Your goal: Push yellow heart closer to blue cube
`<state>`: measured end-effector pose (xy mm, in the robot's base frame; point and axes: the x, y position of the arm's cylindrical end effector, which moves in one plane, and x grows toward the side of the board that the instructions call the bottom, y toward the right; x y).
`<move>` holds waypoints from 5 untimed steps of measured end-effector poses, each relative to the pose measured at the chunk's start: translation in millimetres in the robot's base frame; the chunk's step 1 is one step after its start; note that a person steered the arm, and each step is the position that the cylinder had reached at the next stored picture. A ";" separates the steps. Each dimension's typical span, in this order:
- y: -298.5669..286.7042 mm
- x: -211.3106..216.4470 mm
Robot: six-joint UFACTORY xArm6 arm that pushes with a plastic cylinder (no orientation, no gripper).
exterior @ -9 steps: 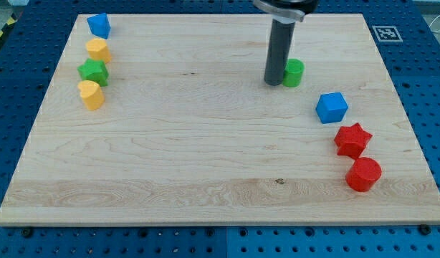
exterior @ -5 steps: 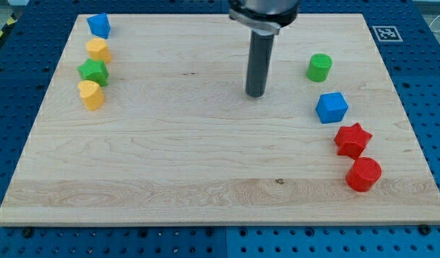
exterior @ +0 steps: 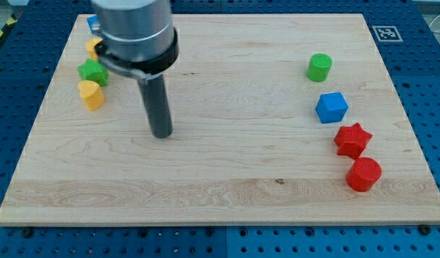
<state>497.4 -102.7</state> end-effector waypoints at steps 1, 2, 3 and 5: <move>-34.0 8.8; -81.0 5.8; -123.4 -21.8; -129.6 -89.5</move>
<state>407.9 -232.3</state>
